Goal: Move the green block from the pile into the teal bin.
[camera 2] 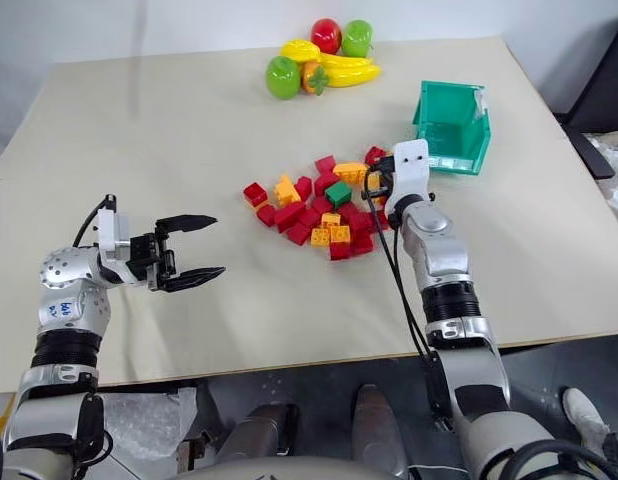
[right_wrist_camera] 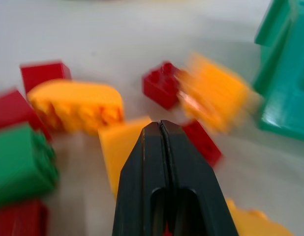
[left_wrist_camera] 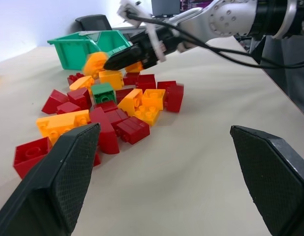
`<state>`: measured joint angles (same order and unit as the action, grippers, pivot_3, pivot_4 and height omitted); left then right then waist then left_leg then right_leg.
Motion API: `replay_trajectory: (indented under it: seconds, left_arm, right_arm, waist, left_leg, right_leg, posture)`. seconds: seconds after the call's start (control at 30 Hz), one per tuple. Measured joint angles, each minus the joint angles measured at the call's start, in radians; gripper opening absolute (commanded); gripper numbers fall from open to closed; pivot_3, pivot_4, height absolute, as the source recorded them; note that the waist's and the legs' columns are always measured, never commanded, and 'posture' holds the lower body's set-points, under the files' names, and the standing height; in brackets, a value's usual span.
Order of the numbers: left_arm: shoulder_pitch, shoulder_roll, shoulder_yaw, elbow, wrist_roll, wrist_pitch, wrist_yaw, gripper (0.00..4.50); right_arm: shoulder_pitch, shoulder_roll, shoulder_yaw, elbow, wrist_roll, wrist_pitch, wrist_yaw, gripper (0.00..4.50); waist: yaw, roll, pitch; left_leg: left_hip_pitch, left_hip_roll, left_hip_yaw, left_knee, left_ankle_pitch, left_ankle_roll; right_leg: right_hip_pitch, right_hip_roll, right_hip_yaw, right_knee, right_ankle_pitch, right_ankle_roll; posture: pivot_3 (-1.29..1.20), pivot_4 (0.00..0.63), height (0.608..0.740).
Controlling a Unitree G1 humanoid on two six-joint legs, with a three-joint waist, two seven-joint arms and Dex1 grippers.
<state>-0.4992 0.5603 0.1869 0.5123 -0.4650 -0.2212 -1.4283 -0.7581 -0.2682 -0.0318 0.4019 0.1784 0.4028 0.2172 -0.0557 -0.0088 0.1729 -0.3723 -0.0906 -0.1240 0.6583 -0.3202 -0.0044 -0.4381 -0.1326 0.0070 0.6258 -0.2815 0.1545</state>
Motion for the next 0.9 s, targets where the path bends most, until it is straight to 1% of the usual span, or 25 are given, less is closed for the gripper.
replay_trajectory:
  seconds: [0.1, 0.17, 0.23, 0.27, 0.43, 0.5, 0.57, 0.63, 0.67, 0.77, 0.87, 0.9]
  left_arm:
    - [0.002, -0.014, -0.002, -0.008, 0.000, -0.002, 0.012, 4.50]
    - [0.003, -0.023, -0.004, -0.017, 0.000, -0.002, 0.016, 4.50]
    - [0.002, -0.027, -0.007, -0.022, -0.001, -0.003, 0.016, 4.50]
    - [0.002, -0.027, -0.006, -0.021, -0.001, -0.004, 0.016, 4.50]
    - [-0.003, -0.026, 0.000, 0.011, -0.001, -0.012, 0.008, 4.50]
    - [-0.003, -0.026, 0.001, 0.016, -0.001, -0.016, 0.004, 4.50]
    - [-0.007, -0.027, 0.001, 0.016, -0.001, -0.021, -0.002, 4.50]
    - [-0.011, -0.028, 0.001, 0.017, -0.002, -0.021, -0.006, 4.50]
    - [-0.013, -0.027, 0.002, 0.020, -0.002, -0.022, -0.009, 4.50]
    - [-0.022, -0.024, 0.006, 0.051, -0.002, -0.025, -0.016, 4.50]
    - [-0.042, -0.022, 0.010, 0.056, -0.002, -0.034, -0.016, 4.50]
    - [-0.047, -0.021, 0.011, 0.056, -0.002, -0.037, -0.016, 4.50]
  right_arm:
    - [0.052, -0.037, 0.011, -0.183, 0.077, 0.110, 0.132, 0.02]
    - [0.071, -0.090, 0.012, -0.314, 0.144, 0.181, 0.221, 0.02]
    - [0.093, -0.198, -0.007, -0.413, 0.204, 0.239, 0.318, 0.40]
    - [0.109, -0.253, -0.026, -0.445, 0.228, 0.261, 0.364, 0.58]
    - [0.206, -0.527, -0.107, -0.495, 0.299, 0.314, 0.589, 2.27]
    - [0.236, -0.607, -0.141, -0.497, 0.313, 0.319, 0.652, 2.97]
    - [0.258, -0.660, -0.168, -0.514, 0.327, 0.326, 0.694, 3.65]
    - [0.272, -0.697, -0.181, -0.527, 0.340, 0.341, 0.720, 4.30]
    - [0.285, -0.715, -0.182, -0.541, 0.341, 0.347, 0.729, 4.46]
    - [0.282, -0.721, -0.163, -0.599, 0.349, 0.394, 0.714, 4.46]
    - [0.154, -0.635, -0.078, -0.615, 0.353, 0.507, 0.630, 4.46]
    - [0.106, -0.590, -0.039, -0.611, 0.350, 0.534, 0.602, 4.46]
  waist:
    - [-0.003, 0.000, 0.000]
    - [0.002, 0.000, 0.000]
    - [0.010, 0.000, 0.000]
    - [0.021, 0.000, 0.000]
    - [0.048, 0.000, 0.000]
    - [0.053, 0.000, 0.000]
    - [0.051, 0.000, 0.000]
    - [0.051, 0.000, 0.000]
    - [0.052, 0.000, 0.000]
    - [0.051, 0.000, 0.000]
    - [0.047, 0.000, 0.000]
    - [0.047, 0.000, 0.000]
  left_leg:
    - [-0.001, 0.000, 0.001, 0.000, 0.000, 0.000]
    - [-0.002, 0.000, 0.000, 0.001, 0.000, 0.000]
    - [-0.002, -0.001, 0.000, 0.002, -0.001, 0.001]
    - [-0.002, -0.001, 0.000, 0.003, -0.001, 0.002]
    - [-0.003, -0.001, 0.002, 0.004, -0.002, 0.003]
    - [-0.003, -0.001, 0.002, 0.004, -0.002, 0.003]
    - [-0.002, 0.000, 0.003, 0.004, -0.002, 0.003]
    - [-0.002, 0.000, 0.004, 0.004, -0.002, 0.002]
    - [-0.002, 0.000, 0.004, 0.004, -0.002, 0.003]
    - [-0.002, 0.000, 0.004, 0.005, -0.002, 0.003]
    - [-0.002, 0.001, 0.005, 0.006, -0.002, 0.002]
    - [-0.002, 0.001, 0.005, 0.006, -0.002, 0.002]
  right_leg:
    - [-0.002, 0.000, 0.001, 0.001, 0.000, 0.000]
    - [-0.002, 0.000, 0.001, 0.001, 0.000, 0.000]
    - [-0.002, -0.001, 0.001, 0.000, 0.000, 0.000]
    - [-0.001, -0.001, 0.000, -0.001, 0.000, 0.000]
    - [0.000, -0.001, 0.000, -0.005, 0.000, 0.001]
    - [0.000, -0.001, 0.000, -0.005, 0.000, 0.001]
    - [0.000, 0.000, 0.001, -0.005, 0.000, 0.001]
    - [0.000, 0.000, 0.001, -0.005, 0.000, 0.001]
    - [0.000, -0.001, 0.001, -0.005, 0.000, 0.001]
    - [0.000, -0.001, 0.001, -0.005, 0.000, 0.001]
    - [-0.001, -0.001, 0.001, -0.004, 0.001, -0.001]
    - [-0.001, -0.001, 0.001, -0.004, 0.001, -0.001]
  posture:
    - [0.00, 0.150, 0.740]
    - [0.00, 0.150, 0.740]
    - [0.00, 0.150, 0.740]
    - [0.00, 0.150, 0.740]
    - [0.00, 0.150, 0.740]
    - [0.00, 0.150, 0.740]
    - [0.00, 0.150, 0.740]
    - [0.00, 0.150, 0.740]
    - [0.00, 0.150, 0.740]
    - [0.00, 0.150, 0.740]
    - [0.00, 0.150, 0.740]
    - [0.00, 0.150, 0.740]
